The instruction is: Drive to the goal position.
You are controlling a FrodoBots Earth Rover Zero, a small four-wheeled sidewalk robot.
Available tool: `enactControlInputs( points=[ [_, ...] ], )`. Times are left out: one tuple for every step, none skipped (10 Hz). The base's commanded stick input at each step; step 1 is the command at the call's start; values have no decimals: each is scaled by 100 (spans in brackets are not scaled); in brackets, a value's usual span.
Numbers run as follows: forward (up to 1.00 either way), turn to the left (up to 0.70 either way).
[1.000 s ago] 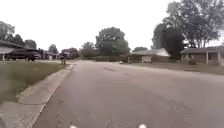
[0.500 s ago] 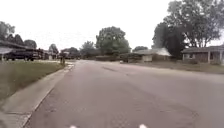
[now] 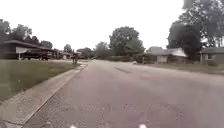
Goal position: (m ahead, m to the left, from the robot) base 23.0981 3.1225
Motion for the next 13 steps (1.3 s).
enactControlInputs(
  points=[
    [70,0],
    [70,0],
    [70,0],
    [70,0],
    [70,0],
    [70,0],
    [70,0],
    [70,8],
    [70,35],
    [70,35],
    [70,21],
    [70,0],
    [70,0]
  ],
)
